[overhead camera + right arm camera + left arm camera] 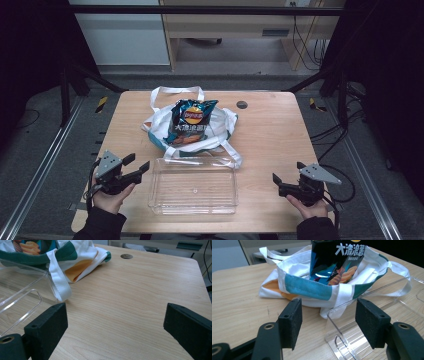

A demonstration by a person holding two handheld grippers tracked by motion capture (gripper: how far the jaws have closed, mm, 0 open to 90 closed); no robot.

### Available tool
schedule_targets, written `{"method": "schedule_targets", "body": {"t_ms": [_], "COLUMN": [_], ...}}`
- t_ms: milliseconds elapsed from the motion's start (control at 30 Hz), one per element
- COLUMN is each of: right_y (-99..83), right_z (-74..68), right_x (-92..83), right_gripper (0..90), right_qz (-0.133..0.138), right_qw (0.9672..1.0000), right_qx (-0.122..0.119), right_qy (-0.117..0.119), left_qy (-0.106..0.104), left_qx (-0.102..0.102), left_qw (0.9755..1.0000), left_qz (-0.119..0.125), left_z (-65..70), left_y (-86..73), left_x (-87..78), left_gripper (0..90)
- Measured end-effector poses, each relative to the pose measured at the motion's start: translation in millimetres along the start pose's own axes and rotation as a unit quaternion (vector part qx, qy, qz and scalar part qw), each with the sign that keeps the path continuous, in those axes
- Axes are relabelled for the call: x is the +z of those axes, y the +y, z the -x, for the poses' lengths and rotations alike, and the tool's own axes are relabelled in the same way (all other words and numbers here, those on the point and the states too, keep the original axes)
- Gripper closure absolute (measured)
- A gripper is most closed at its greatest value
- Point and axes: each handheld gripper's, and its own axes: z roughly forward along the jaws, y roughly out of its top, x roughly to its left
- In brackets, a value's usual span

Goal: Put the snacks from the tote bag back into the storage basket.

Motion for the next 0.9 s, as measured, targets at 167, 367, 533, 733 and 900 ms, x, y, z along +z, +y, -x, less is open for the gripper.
{"method": "schedule_targets", "body": {"t_ms": [167,367,533,733,900], "right_y": [0.0,0.4,0.3,0.6,0.7], "right_z": [0.1,0.0,-0.2,0.1,-0.1], "right_x": [-0.5,-1.4,-1.2,-1.6,-1.7], "right_gripper": [5.7,5.7,5.7,5.7,5.7], "right_qz": [0.002,0.003,0.003,0.005,0.005], "right_qw": [1.0,1.0,1.0,1.0,1.0], "right_qx": [0.002,0.003,0.002,0.004,0.004], "right_qy": [0.0,-0.002,-0.002,-0.002,-0.002], "left_qy": [-0.005,-0.01,-0.013,-0.014,-0.014], "left_qx": [0.004,0.011,0.015,0.018,0.021], "left_qw": [1.0,0.9999,0.9998,0.9997,0.9996], "left_qz": [0.004,0.005,0.008,0.011,0.015], "left_z": [2.5,6.3,9.5,9.6,10.5], "left_y": [6.3,11.6,16.9,22.6,29.3], "left_x": [0.7,2.3,1.4,1.6,4.1], "left_gripper": [38.5,38.5,38.5,38.5,38.3]}}
